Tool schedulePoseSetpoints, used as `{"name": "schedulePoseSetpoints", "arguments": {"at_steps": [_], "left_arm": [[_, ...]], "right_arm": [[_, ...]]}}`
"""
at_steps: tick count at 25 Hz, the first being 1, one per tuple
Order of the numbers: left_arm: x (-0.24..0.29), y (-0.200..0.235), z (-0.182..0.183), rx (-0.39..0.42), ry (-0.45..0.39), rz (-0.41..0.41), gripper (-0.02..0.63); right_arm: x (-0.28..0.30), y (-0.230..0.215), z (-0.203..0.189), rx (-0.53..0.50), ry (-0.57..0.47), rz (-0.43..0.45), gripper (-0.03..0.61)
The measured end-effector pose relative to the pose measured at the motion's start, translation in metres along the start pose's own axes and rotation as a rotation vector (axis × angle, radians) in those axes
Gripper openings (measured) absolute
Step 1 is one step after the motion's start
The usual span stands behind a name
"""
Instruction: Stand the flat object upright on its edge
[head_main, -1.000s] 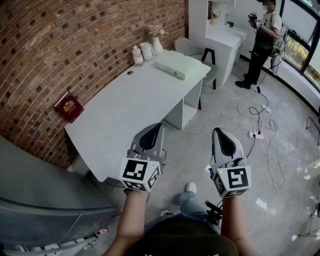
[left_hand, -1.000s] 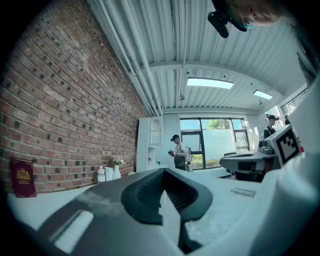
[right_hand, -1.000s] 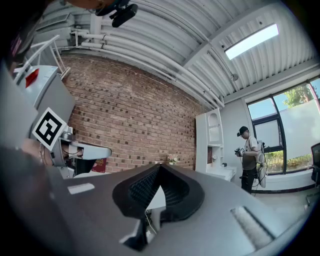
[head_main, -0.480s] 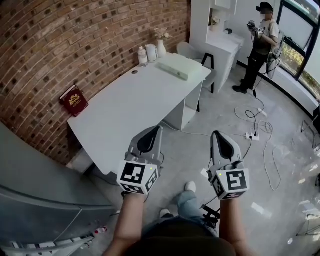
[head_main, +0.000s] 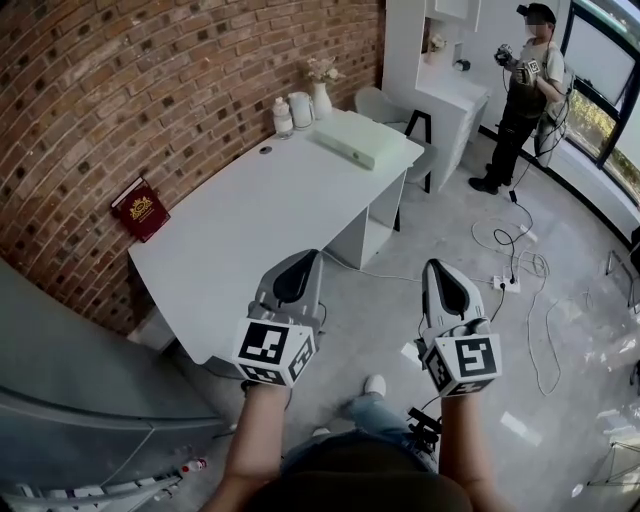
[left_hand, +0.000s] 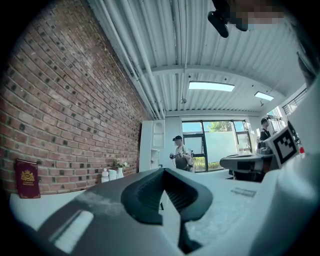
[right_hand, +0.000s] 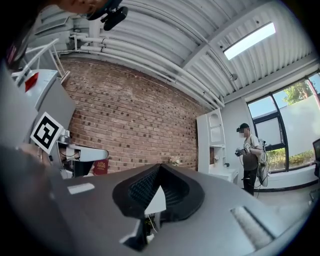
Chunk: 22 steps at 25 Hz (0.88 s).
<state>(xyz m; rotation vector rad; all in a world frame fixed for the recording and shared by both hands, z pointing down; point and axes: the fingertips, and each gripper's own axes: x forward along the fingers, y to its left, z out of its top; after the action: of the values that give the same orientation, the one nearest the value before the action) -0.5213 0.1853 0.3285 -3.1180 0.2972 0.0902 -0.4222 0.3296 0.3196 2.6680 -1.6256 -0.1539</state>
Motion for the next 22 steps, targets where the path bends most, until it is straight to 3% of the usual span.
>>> {"name": "schedulePoseSetpoints", "arguments": {"at_steps": [14,22], "left_arm": [[0.158,-0.017,-0.009,-0.024,-0.012,0.035,-0.003],[0.206,-0.011,-0.02,-0.034,0.012,0.051,-0.003]], "right_arm": [[0.087,-0.133,-0.016,-0.02,0.015,0.053,0.0],[0.123,-0.164,-0.033,-0.005,0.048,0.075,0.0]]}}
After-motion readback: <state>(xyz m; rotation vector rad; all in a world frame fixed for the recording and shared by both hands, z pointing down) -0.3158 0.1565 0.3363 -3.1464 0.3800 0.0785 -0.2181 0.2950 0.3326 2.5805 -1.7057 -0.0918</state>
